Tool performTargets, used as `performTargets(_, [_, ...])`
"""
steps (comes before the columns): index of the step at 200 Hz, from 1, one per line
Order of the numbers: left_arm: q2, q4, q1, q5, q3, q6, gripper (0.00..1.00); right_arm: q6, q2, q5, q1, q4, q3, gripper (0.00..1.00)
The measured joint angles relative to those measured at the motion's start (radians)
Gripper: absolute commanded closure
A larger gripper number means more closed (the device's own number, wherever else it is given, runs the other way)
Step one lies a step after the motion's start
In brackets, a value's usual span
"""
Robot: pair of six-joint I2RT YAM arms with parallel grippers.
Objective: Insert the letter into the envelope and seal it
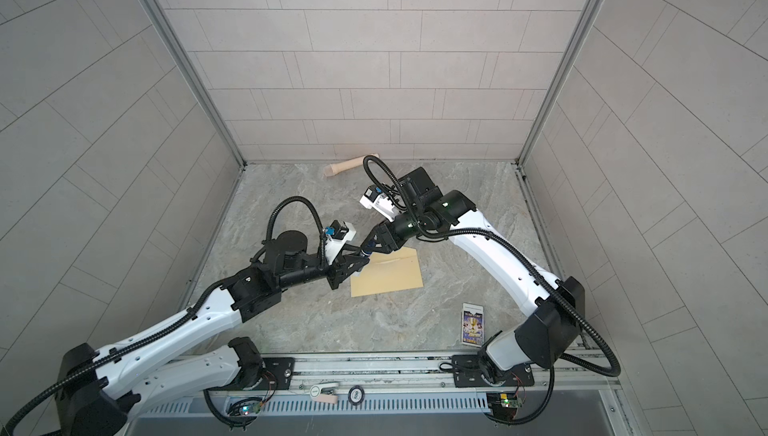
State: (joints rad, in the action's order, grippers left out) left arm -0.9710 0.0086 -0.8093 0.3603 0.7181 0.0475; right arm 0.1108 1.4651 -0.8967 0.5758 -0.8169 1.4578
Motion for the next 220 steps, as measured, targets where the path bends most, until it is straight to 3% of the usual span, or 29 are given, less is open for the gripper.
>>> performTargets(17, [0.003,-0.002,0.0,-0.004,0.0,0.0,1.0,-0.01,0.0,-0.003,0.0,0.002,0.0,0.87])
performTargets(51, [0.003,-0.006,0.0,-0.001,0.0,0.006,1.0,-0.028,0.0,-0.002,0.0,-0.014,0.005,1.0])
performTargets(101, [0.047,0.094,-0.003,0.017,-0.069,0.069,1.0,-0.173,0.002,0.002,0.009,-0.113,0.068,1.0])
performTargets(132, [0.093,0.252,-0.002,0.003,-0.135,0.162,1.0,-0.238,0.035,-0.038,-0.007,-0.19,0.187,1.0])
performTargets(220, [0.107,0.379,-0.003,-0.032,-0.154,0.228,1.0,-0.254,0.095,-0.086,-0.062,-0.335,0.362,1.0])
